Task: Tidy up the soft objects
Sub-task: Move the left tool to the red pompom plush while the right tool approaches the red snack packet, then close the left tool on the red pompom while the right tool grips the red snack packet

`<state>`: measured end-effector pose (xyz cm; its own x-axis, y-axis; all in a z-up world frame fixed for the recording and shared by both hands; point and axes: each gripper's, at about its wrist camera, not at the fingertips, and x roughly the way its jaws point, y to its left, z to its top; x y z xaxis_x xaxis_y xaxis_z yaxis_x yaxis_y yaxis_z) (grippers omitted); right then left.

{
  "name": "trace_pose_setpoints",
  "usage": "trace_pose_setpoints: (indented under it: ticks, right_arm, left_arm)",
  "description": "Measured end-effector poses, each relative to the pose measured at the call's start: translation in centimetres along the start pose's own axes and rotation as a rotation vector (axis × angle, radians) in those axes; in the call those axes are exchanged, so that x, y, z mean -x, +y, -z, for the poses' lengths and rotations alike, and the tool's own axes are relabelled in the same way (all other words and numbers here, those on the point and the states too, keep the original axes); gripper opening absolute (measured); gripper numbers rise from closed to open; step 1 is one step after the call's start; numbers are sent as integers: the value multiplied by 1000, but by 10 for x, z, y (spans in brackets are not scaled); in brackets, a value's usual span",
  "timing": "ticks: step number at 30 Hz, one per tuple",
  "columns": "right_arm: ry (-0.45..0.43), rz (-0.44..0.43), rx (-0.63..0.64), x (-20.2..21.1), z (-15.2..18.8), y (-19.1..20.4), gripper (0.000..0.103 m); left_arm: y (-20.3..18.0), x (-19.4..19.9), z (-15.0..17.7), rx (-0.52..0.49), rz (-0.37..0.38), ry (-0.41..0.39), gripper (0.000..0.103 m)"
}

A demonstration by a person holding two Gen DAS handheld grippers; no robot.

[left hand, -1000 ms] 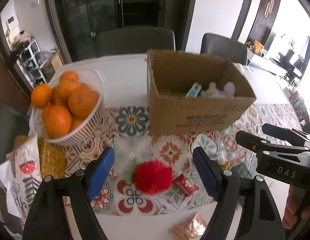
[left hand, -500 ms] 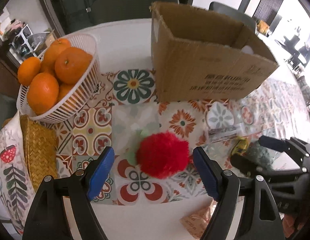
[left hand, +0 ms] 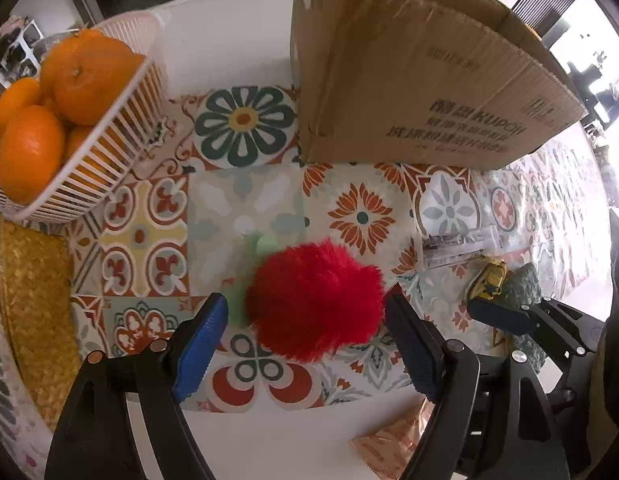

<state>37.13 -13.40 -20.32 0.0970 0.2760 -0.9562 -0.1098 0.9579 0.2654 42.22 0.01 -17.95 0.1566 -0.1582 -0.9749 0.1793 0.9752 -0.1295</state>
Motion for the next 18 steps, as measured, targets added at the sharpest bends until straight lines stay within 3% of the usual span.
trace_pose_setpoints:
  ticks: [13, 16, 18]
  right_arm:
    - [7, 9, 33, -29, -4, 7, 51]
    - [7, 24, 41, -33, -6, 9, 45]
    - [10, 32, 44, -34, -6, 11, 38]
  left_arm:
    - [2, -39, -11, 35, 5, 62, 80]
    - [1, -49, -14, 36, -2, 65, 78]
    - [1, -56, -14, 41, -2, 71, 70]
